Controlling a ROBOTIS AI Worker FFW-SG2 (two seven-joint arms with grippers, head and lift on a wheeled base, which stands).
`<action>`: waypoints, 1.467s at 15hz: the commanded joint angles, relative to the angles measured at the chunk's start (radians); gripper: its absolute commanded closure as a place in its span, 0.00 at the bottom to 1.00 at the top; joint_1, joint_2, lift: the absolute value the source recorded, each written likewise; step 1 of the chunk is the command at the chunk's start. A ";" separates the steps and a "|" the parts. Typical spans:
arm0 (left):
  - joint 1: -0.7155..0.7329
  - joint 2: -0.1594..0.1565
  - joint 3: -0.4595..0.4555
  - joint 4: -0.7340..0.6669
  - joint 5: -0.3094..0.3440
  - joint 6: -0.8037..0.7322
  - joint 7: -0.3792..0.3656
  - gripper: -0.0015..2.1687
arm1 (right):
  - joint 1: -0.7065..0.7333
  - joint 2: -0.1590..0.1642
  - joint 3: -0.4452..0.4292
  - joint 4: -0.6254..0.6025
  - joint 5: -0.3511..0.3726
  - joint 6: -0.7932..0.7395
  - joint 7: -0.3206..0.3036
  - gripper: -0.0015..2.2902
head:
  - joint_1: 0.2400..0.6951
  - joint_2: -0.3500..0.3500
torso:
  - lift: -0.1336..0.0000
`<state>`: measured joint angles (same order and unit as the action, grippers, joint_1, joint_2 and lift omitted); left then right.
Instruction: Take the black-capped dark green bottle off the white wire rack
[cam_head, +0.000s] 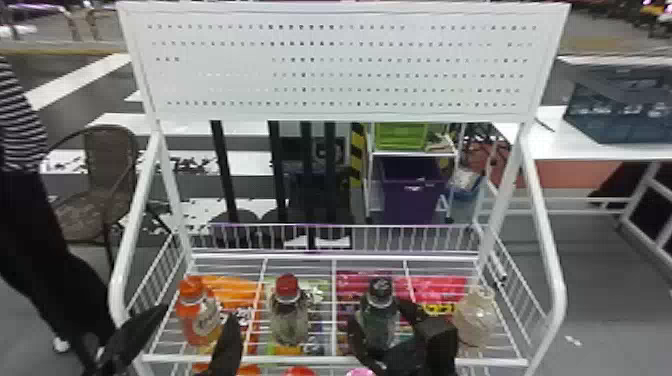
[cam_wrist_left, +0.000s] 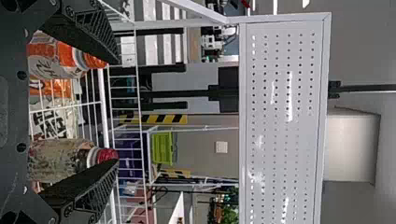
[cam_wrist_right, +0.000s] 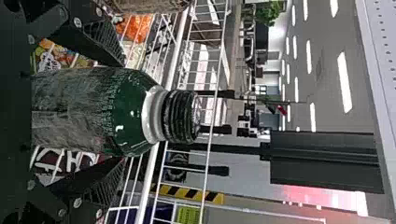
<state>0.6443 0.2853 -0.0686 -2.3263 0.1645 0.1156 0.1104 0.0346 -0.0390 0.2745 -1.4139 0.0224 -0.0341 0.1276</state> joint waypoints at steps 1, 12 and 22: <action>-0.002 0.000 -0.003 0.001 0.000 0.000 0.000 0.07 | -0.001 -0.009 0.002 -0.013 -0.009 0.043 0.003 0.20 | 0.57 0.50 | 1.00; -0.012 -0.006 -0.008 0.005 -0.003 0.019 0.002 0.07 | 0.203 -0.064 -0.034 -0.376 -0.021 0.113 0.000 0.42 | 0.57 0.50 | 1.00; -0.037 -0.009 -0.030 0.024 -0.006 0.019 0.003 0.07 | 0.613 -0.091 -0.229 -0.771 -0.018 0.040 0.004 0.42 | 0.57 0.50 | 1.00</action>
<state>0.6104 0.2752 -0.0981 -2.3052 0.1580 0.1343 0.1132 0.5939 -0.1315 0.0815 -2.1431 0.0056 0.0230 0.1300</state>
